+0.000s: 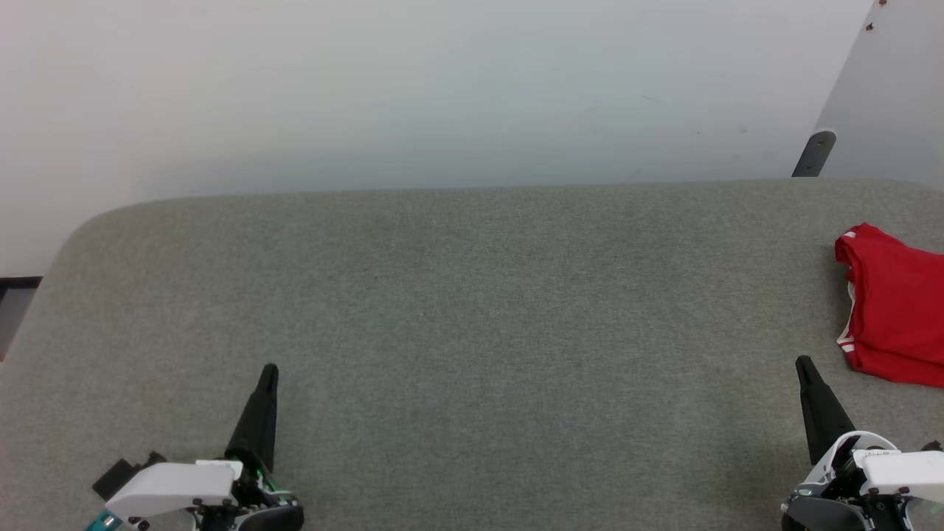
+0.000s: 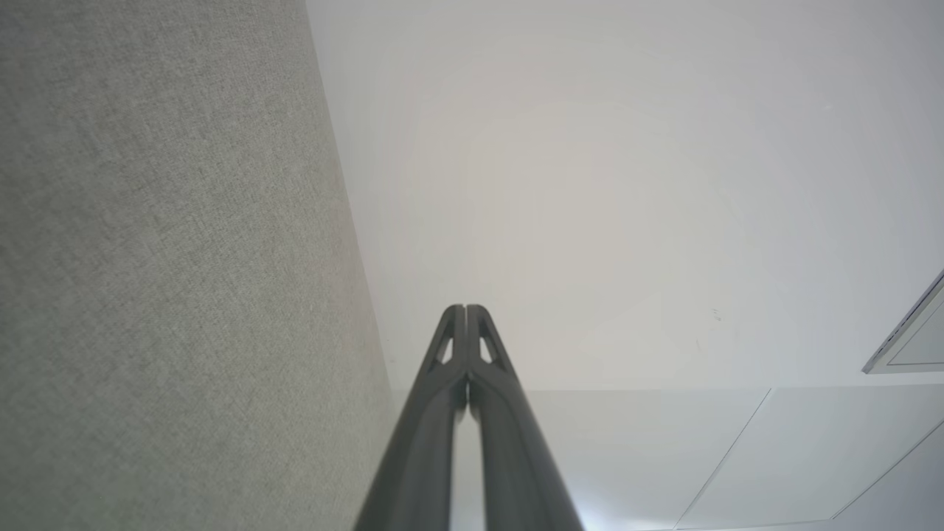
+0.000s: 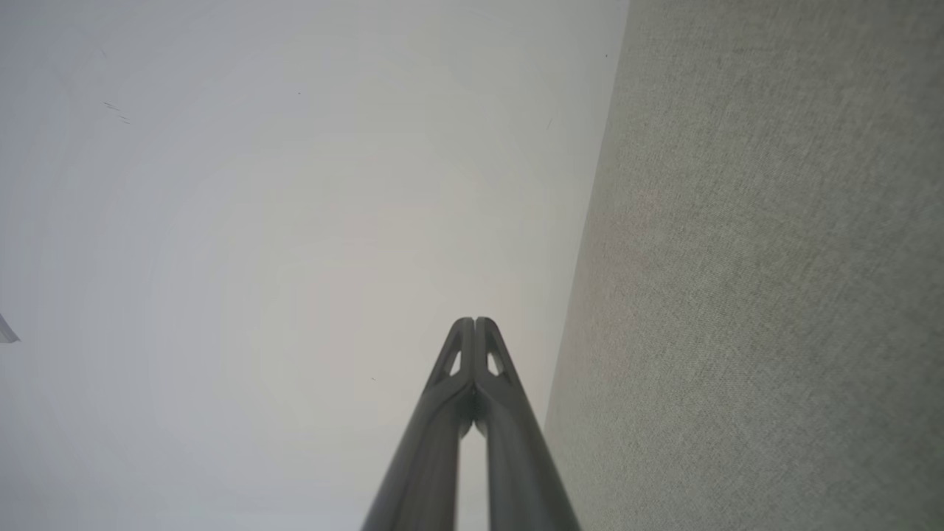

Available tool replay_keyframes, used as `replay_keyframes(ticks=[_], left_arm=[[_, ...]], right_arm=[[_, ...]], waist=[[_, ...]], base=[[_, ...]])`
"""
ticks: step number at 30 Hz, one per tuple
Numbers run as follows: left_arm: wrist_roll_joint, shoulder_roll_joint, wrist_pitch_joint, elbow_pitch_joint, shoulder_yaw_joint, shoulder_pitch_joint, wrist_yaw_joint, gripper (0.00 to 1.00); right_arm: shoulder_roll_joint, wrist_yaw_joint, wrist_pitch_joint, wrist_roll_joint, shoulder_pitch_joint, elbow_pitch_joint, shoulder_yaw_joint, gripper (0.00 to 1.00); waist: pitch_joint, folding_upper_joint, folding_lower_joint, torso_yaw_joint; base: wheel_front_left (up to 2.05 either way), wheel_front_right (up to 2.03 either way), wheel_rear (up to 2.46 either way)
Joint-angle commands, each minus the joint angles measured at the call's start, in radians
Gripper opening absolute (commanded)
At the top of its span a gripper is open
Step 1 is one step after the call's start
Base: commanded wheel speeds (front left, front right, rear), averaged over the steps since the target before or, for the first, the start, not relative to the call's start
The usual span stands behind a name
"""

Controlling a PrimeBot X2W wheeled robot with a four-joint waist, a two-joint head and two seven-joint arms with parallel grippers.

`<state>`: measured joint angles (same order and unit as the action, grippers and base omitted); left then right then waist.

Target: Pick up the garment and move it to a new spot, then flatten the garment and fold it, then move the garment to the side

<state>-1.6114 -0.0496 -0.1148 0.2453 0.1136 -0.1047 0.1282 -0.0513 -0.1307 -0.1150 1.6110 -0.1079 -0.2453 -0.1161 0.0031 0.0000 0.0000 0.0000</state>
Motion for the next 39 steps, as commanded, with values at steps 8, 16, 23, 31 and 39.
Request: replay_keyframes(ticks=[8, 16, 23, 31, 39], left_arm=[[-0.003, 0.001, -0.002, 0.001, 0.0, -0.009, 0.005, 0.0], [-0.003, 0.001, -0.002, 0.001, 0.0, -0.009, 0.005, 0.0], [-0.003, 0.001, -0.002, 0.001, 0.0, -0.009, 0.005, 0.0], [-0.003, 0.001, -0.002, 0.001, 0.0, -0.009, 0.005, 0.0], [-0.003, 0.001, -0.002, 0.001, 0.0, -0.009, 0.005, 0.0]], right_arm=[[0.004, 0.0, -0.002, 0.004, -0.003, 0.0, 0.004, 0.0], [0.004, 0.0, -0.002, 0.004, -0.003, 0.0, 0.004, 0.0], [0.004, 0.0, -0.002, 0.004, -0.003, 0.0, 0.004, 0.0], [0.004, 0.0, -0.002, 0.004, -0.003, 0.0, 0.004, 0.0], [0.004, 0.0, -0.002, 0.004, -0.003, 0.0, 0.004, 0.0]], waist=[[0.0, 0.0, 0.0, 0.0], [0.0, 0.0, 0.0, 0.0], [0.0, 0.0, 0.0, 0.0], [0.0, 0.0, 0.0, 0.0], [0.0, 0.0, 0.0, 0.0]], base=[[0.0, 0.0, 0.0], [0.0, 0.0, 0.0], [0.0, 0.0, 0.0], [0.0, 0.0, 0.0], [0.0, 0.0, 0.0]])
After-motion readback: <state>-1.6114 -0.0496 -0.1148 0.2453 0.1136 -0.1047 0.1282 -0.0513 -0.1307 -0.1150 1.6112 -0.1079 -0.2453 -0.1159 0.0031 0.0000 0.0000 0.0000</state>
